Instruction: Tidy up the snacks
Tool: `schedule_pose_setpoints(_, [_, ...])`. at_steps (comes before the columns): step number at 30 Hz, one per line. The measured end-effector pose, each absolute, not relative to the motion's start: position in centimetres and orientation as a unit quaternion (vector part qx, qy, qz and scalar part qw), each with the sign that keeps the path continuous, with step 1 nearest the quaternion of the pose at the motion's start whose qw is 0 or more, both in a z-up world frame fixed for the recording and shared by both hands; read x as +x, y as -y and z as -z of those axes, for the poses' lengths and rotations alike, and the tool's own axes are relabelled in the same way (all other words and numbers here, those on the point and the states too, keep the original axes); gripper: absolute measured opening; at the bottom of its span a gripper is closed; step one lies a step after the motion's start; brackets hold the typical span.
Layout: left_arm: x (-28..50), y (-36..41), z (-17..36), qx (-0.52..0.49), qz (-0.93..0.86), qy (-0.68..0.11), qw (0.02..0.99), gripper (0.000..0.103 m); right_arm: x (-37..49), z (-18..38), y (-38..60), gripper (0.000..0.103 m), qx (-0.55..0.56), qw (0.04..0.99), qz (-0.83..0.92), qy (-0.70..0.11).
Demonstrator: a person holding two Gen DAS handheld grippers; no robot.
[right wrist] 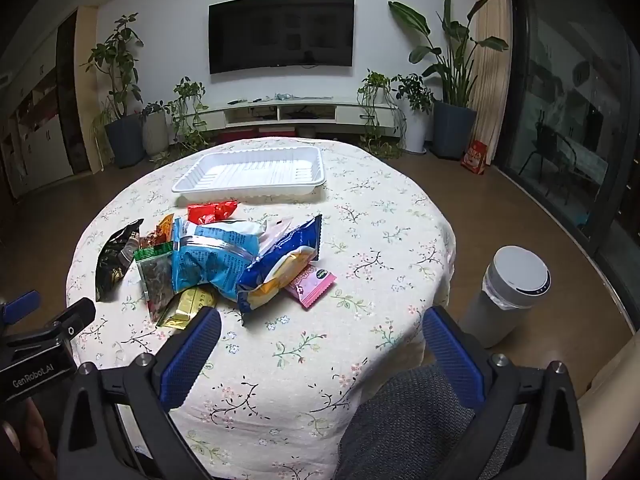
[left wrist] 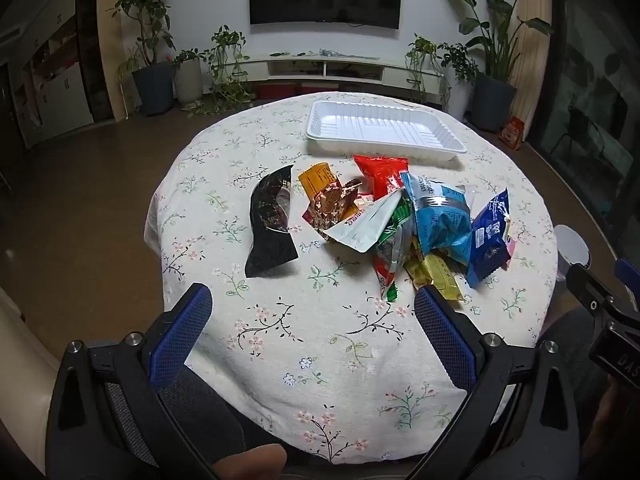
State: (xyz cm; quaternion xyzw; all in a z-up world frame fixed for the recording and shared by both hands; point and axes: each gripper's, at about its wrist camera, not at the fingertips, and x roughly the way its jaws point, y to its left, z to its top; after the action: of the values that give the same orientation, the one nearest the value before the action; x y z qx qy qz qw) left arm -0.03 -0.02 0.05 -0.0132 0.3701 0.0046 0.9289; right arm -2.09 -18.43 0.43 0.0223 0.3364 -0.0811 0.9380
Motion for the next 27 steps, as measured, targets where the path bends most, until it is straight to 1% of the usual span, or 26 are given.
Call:
schedule_pose_setpoints(9, [0.1,-0.3,0.2,-0.012,-0.007,-0.368,0.93,0.103,-1.7,0.1,18.4,0.103,0.05,0.927,0.074,-0.365])
schedule_pose_setpoints(11, [0.2,-0.4,0.3,-0.012,-0.008,-0.368,0.93,0.103,-0.7,0.1,22.9,0.103,0.057,0.923,0.073,-0.373])
schedule_pose_setpoints(13, [0.1,-0.4,0.2,-0.012,-0.008,-0.368,0.93,0.103,-1.8,0.2,18.2,0.103,0.019,0.929,0.081,-0.36])
schedule_pose_setpoints(27, [0.3,-0.4,0.4,-0.012,-0.009,-0.37,0.929,0.103,-1.6,0.5,17.8,0.103,0.013,0.926,0.078,-0.368])
